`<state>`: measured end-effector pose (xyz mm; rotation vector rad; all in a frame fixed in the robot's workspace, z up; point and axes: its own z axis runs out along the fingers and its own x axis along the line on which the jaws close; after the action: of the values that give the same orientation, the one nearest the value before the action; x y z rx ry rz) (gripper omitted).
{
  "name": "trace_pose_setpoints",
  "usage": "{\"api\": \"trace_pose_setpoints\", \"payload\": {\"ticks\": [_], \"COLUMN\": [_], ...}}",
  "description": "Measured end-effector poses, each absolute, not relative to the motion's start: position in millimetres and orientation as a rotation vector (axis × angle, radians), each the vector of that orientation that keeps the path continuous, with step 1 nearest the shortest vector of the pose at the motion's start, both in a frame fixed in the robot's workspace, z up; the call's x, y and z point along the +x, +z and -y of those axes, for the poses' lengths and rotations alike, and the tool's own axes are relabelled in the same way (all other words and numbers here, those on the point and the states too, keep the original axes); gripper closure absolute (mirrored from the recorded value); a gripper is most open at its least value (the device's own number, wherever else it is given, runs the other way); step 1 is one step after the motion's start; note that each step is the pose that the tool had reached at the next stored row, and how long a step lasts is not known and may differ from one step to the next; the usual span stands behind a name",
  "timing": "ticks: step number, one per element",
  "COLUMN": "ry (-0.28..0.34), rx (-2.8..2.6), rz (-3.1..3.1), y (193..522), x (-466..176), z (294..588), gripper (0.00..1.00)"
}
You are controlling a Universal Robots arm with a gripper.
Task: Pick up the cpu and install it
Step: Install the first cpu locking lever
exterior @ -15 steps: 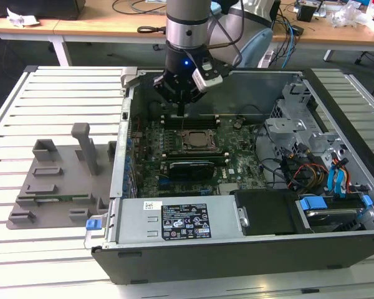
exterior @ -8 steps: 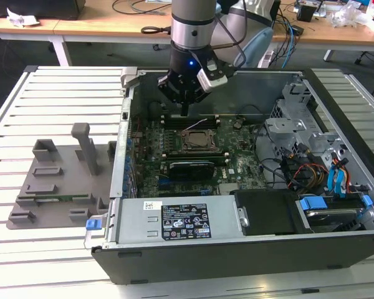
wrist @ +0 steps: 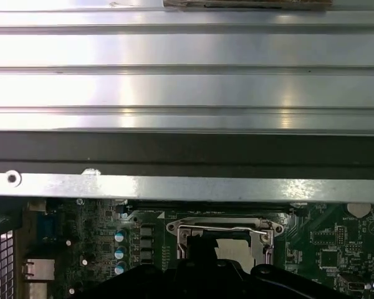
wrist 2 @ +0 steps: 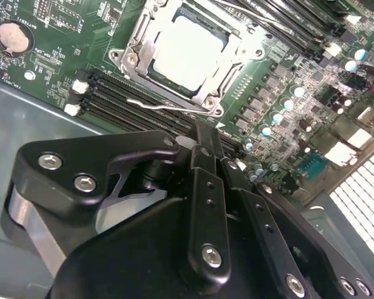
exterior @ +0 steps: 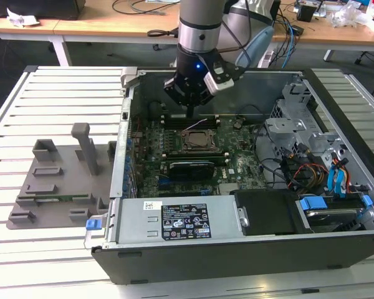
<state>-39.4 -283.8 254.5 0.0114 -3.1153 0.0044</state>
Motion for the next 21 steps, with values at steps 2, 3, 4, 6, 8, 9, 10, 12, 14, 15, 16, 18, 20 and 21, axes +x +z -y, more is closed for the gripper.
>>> {"api": "trace_pose_setpoints", "payload": {"ticks": [2, 3, 4, 6, 8, 9, 10, 12, 14, 15, 16, 18, 20, 21], "ry": [0.005, 0.004, 0.003, 0.001, 0.001, 0.001, 0.002, 0.002, 0.002, 0.003, 0.006, 0.021, 0.031, 0.031], "rx": [0.011, 0.011, 0.011, 0.011, 0.012, 0.012, 0.012, 0.012, 0.012, 0.011, 0.012, 0.012, 0.013, 0.015], "rz": [3.114, 3.113, 3.113, 3.152, 3.157, 3.161, 3.161, 3.153, 3.152, 3.151, 3.151, 3.15, 3.15, 3.15], "y": [251, 250, 250, 250, 250, 250, 249, 245, 243, 241, 237, 234, 231, 230], "x": [-38, -37, -37, -37, -37, -37, -37, -36, -35, -35, -35, -35, -35, -34], "z": [284, 284, 284, 284, 284, 284, 284, 284, 284, 283, 283, 280, 275, 274], "gripper": [0.89, 0.89, 0.89, 0.89, 0.89, 0.89, 0.89, 0.89, 0.89, 0.89, 0.89, 0.89, 0.89, 0.89]}}
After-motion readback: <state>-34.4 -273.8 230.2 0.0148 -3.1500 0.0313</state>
